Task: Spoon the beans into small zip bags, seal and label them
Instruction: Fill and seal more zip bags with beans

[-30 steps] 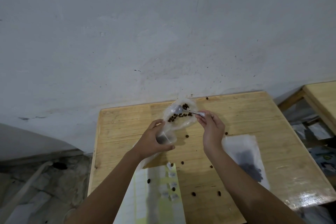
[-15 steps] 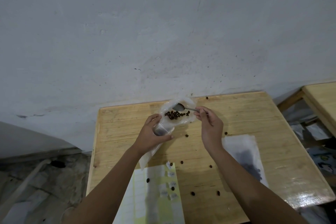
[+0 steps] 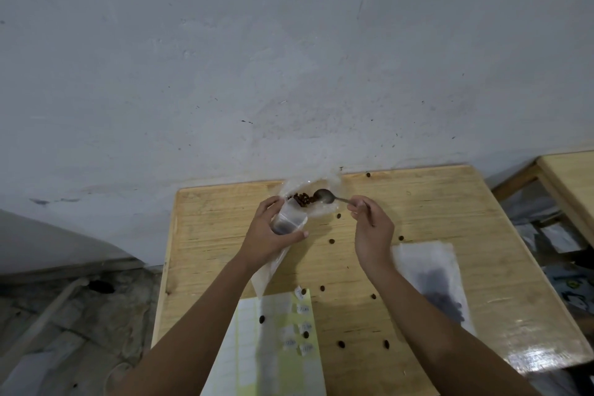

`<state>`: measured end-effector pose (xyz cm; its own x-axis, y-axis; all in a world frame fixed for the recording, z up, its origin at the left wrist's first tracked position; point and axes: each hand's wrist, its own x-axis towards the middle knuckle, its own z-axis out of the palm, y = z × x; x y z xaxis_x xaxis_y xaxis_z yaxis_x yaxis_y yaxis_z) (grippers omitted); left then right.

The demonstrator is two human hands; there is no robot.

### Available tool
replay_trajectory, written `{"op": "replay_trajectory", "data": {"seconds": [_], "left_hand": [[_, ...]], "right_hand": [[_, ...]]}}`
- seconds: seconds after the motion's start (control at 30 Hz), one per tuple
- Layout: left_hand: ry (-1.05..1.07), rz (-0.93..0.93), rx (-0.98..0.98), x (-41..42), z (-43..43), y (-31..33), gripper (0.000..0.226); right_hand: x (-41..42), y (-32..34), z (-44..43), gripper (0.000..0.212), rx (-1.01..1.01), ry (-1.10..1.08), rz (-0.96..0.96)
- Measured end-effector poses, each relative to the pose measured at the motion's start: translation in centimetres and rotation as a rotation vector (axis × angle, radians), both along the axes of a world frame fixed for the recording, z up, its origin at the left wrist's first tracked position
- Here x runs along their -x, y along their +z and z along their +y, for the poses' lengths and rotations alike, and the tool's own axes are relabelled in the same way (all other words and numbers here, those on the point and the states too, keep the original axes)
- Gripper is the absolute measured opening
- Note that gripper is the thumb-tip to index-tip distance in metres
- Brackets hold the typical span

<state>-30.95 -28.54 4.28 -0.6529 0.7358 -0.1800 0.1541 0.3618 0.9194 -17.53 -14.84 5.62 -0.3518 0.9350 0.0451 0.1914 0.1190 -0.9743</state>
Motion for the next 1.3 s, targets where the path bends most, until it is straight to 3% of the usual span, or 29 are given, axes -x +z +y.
{"op": "replay_trajectory", "data": {"seconds": [0.27, 0.5, 0.7, 0.97, 1.2, 1.3], "left_hand": [[-0.124, 0.047, 0.004, -0.3, -0.4, 0.5, 0.087], [-0.134, 0.036, 0.011, -0.3, -0.6, 0.6, 0.080], [-0.151, 0.033, 0.070, -0.2, -0.7, -0.1, 0.091], [-0.110, 0.077, 0.102, -0.2, -0.3, -0.6, 0.097], [-0.101, 0.111, 0.105, -0.2, -0.2, -0.8, 0.089], [-0.103, 0.113, 0.112, -0.3, -0.2, -0.9, 0.090]], "right_hand": [[0.9, -0.6, -0.3, 0.020, 0.675, -0.219, 0.159], [1.4, -0.9, -0.1, 0.017, 0.890, -0.305, 0.195], [0.1, -0.5, 0.7, 0.019, 0.880, -0.340, 0.220], [-1.3, 0.7, 2.2, 0.021, 0.647, -0.338, 0.220], [-1.6, 2.3, 1.6, 0.025, 0.439, -0.191, 0.162], [-1.3, 2.6, 0.6, 0.023, 0.355, -0.018, 0.147]]}}
